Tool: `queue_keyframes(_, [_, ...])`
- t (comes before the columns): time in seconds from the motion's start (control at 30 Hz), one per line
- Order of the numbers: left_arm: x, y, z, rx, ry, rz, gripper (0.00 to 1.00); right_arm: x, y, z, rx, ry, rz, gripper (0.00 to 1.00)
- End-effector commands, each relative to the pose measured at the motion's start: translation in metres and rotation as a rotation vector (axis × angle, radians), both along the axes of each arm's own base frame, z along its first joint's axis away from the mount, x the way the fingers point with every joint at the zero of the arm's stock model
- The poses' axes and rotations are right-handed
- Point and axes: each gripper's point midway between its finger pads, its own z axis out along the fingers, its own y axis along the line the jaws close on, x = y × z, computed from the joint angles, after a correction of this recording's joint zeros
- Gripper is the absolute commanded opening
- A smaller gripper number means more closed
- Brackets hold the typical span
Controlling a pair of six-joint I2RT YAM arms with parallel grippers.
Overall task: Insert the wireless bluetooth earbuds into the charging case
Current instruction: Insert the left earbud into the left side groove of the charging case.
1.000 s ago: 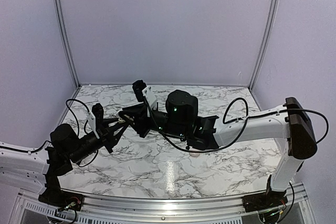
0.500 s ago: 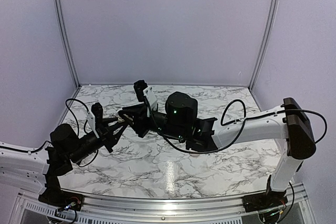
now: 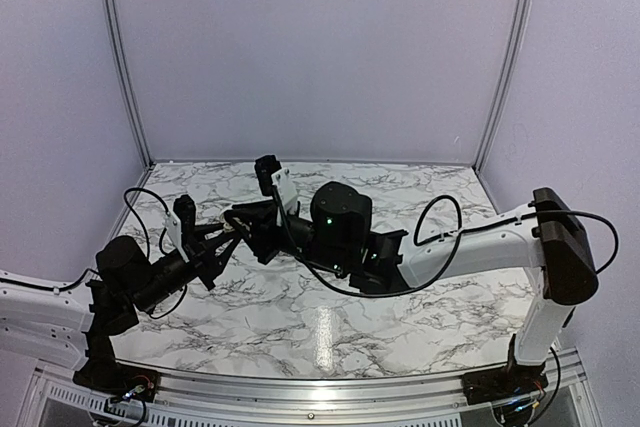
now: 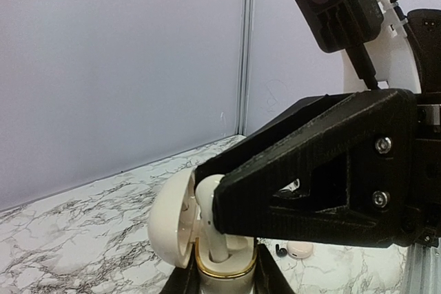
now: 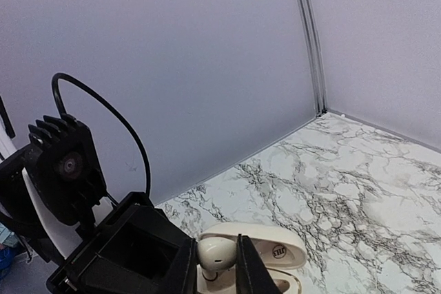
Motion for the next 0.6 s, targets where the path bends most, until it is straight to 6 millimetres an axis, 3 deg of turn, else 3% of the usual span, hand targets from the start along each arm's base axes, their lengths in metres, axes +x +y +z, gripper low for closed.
queue_keyframes(0.0, [-0.002, 0.006, 0.040, -0.118, -0.070, 0.012, 0.00, -0.004, 0.007, -0.037, -0.093, 0.049, -0.002, 0.05])
queue_keyframes(0.27, [-0.001, 0.007, 0.040, -0.118, -0.072, 0.020, 0.00, -0.007, 0.005, -0.049, -0.127, 0.055, -0.002, 0.10])
queue_keyframes(0.57, [-0.001, 0.008, 0.040, -0.115, -0.077, 0.023, 0.00, -0.008, 0.002, -0.049, -0.129, 0.055, -0.001, 0.17])
